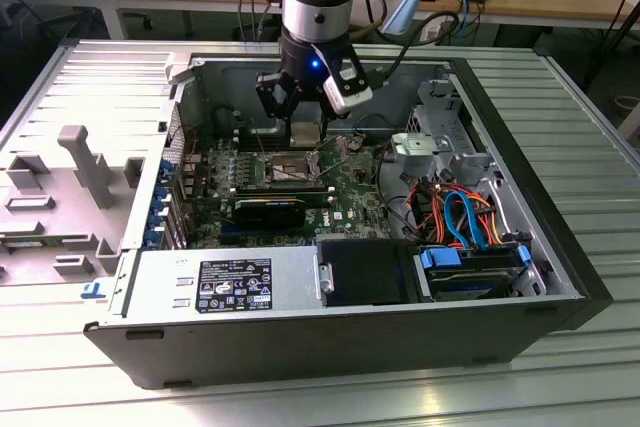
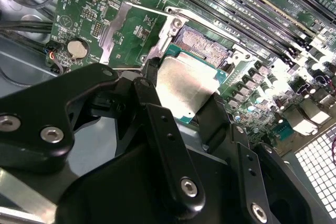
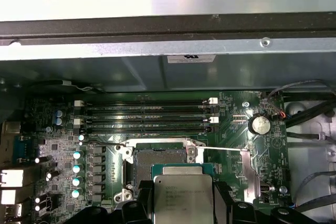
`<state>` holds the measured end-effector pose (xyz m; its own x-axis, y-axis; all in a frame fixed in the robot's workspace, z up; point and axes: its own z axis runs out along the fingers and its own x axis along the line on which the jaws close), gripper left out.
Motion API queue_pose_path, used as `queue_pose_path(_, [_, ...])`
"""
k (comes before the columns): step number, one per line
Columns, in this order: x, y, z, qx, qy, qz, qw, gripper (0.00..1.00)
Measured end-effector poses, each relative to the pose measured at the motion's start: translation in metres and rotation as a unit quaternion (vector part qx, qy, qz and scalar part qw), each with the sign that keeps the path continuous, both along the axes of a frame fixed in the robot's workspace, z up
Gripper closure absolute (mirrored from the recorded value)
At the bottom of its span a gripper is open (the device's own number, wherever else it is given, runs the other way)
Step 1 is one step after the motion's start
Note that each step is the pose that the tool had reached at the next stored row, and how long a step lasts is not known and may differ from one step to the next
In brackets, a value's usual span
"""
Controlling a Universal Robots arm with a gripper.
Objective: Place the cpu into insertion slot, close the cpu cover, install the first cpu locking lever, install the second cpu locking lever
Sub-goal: 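Place the cpu into insertion slot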
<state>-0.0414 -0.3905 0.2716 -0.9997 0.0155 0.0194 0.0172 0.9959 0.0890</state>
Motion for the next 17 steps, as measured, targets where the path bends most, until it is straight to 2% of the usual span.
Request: queue_pose_path(17, [0.0, -0.0002, -0.0052, 0.0, 0.0, 0.0, 1.0, 0.45])
